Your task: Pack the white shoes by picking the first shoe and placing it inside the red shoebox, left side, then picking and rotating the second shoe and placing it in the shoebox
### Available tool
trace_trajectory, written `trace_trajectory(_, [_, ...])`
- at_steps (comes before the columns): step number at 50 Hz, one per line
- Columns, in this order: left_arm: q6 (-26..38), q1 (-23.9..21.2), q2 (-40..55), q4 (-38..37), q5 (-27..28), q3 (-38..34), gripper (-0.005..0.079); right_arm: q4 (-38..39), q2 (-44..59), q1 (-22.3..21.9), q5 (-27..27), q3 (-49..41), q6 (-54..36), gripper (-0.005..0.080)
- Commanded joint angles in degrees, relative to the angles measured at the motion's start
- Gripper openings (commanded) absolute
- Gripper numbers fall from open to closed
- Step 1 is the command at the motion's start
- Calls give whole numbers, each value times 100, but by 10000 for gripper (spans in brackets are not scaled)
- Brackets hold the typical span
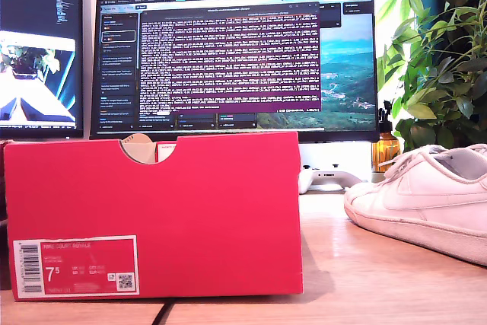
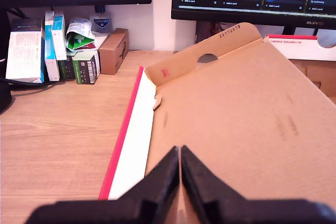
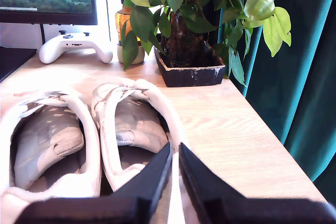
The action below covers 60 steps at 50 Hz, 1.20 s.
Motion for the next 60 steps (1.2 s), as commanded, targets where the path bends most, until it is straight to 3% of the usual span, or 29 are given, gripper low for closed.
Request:
trace_trajectory(1, [-15,24,-46,-114,0,-144,-19,57,-35,-20,7,-76,-15,-10])
trace_trajectory(19, [-22,24,-46,-39,59,-144,-19,57,-35,-17,0,-76,52,-10])
trace_trajectory(25, [-83,24,-46,79,260,-144,-19,120,-35,-17,-293,-76,472,-10])
trace_trajectory(30, [-446,22,-46,422,682,-122,-19,337,-35,-17,-754,-76,984,-10])
trace_trajectory(45, [-1047,-4,-46,1711,1928,422,-19,1357,-35,-7,-813,-76,3121,-10])
trace_trajectory(51, [-1598,-4,-46,2002,2142,636,-19,1803,-35,-7,-1220,-61,3840,-10])
trace_trajectory(55, [-1550,-4,-44,1864,2586,903,-19,1805,-33,-7,-1668,55,3932,-10])
trace_trajectory(58, [-1189,-4,-28,1473,2914,1169,-19,1751,-28,-7,-1989,164,3923,-10])
trace_trajectory(60, [-595,-4,-11,1121,3036,1377,-19,1666,-24,-7,-2116,260,3921,-11])
